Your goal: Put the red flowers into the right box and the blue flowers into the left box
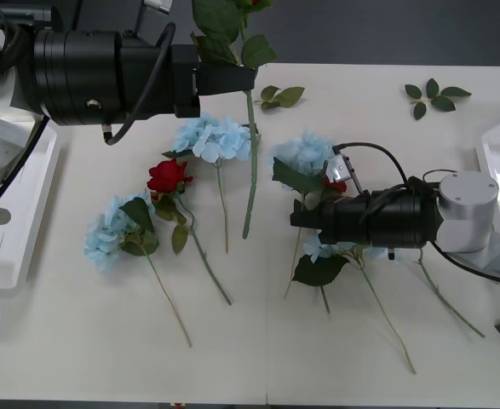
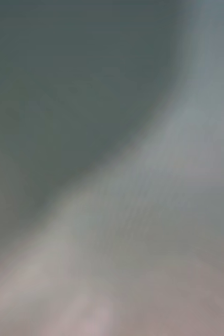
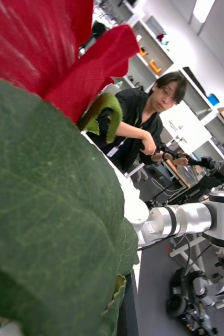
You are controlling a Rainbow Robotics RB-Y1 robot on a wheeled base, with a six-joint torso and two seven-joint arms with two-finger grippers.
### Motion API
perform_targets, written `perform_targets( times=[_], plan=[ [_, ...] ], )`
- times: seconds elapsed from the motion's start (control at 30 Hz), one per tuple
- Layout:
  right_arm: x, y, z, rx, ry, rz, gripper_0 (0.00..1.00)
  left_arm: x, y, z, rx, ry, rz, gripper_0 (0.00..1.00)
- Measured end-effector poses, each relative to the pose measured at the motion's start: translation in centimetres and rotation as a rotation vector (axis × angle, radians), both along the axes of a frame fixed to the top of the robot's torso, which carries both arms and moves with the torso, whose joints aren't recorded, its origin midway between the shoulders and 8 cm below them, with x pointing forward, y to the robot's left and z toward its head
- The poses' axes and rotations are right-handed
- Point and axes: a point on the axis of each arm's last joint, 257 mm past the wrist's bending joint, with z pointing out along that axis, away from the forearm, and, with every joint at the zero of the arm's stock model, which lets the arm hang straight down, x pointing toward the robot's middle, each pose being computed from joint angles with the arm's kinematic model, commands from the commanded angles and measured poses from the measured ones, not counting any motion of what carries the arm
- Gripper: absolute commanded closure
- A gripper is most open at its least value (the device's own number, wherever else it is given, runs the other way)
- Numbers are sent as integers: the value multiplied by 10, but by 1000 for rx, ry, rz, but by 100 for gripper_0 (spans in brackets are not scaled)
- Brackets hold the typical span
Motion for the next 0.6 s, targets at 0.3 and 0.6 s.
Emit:
perform_targets(
  times=[0.3,0.6],
  plan=[
    [-5,-7,-21,-32,34,-6,13,-20,-24,-1,-37,-29,-81,100],
    [-2,-14,-24,-52,2,-2,0,-22,-24,1,-48,-23,-88,100]
  ],
)
